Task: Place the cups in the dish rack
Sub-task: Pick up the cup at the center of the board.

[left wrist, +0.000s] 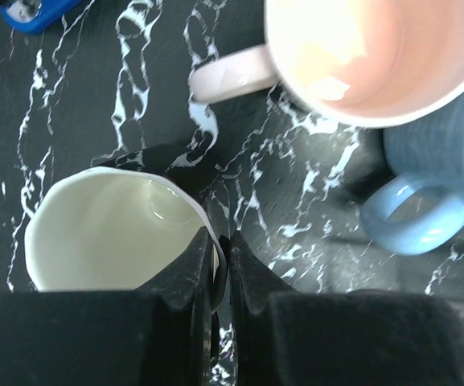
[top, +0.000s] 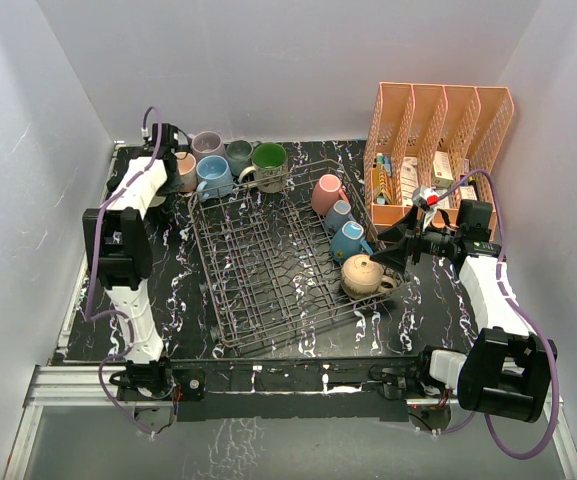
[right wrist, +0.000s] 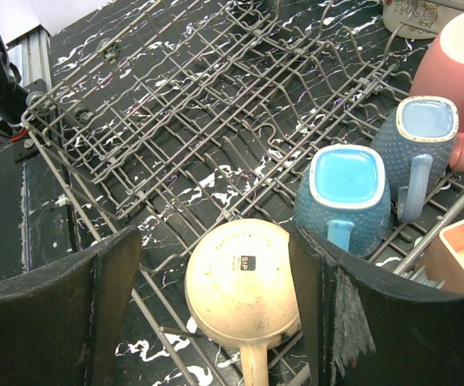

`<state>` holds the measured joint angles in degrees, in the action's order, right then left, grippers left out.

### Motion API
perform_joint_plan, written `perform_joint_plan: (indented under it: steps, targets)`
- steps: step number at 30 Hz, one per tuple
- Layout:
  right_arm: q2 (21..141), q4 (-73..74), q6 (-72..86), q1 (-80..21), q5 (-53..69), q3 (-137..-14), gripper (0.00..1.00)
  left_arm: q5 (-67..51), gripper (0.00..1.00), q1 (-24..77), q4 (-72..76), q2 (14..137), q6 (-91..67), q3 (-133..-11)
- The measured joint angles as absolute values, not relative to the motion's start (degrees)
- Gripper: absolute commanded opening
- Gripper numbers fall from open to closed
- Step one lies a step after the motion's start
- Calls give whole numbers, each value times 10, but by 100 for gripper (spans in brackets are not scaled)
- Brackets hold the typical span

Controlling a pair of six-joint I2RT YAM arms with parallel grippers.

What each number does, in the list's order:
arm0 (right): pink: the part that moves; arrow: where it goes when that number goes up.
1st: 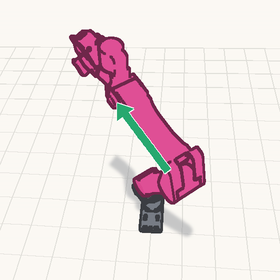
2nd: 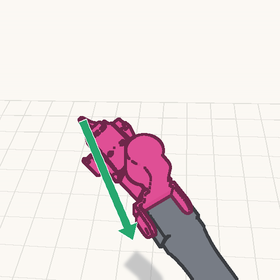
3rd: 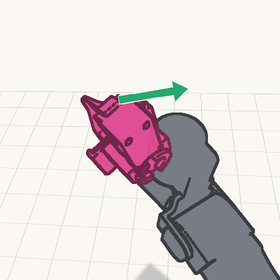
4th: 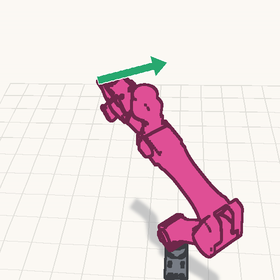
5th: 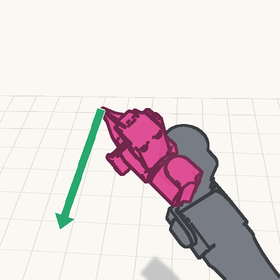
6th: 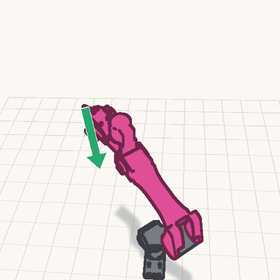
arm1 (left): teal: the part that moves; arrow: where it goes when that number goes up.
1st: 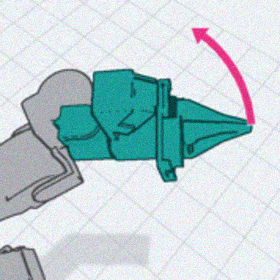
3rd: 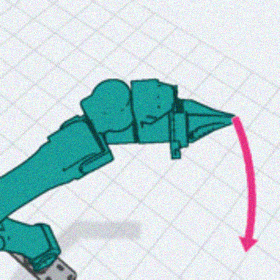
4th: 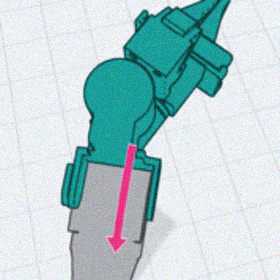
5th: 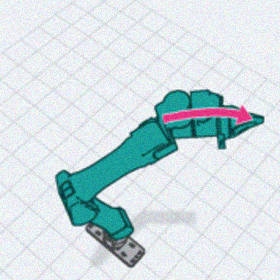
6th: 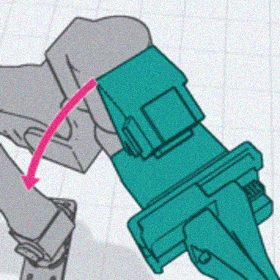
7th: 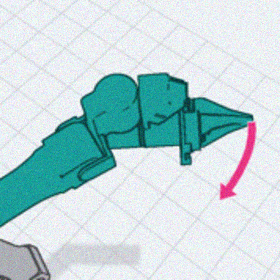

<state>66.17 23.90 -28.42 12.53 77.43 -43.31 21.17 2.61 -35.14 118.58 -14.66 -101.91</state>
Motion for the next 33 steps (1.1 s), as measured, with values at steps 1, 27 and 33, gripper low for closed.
perform_joint_plan:
  steps: [1, 27, 33]
  targets:
    - [662, 239, -284, 125, 774, -433, 76, 212, 0, 24, -348, 1175, -147, -1005]
    - [628, 266, -340, 126, 805, -411, 77, 4, 0, 19, -234, 456, -289, -517]
    - [597, 283, -357, 126, 809, -407, 76, -82, 0, 19, -204, 409, -349, -496]
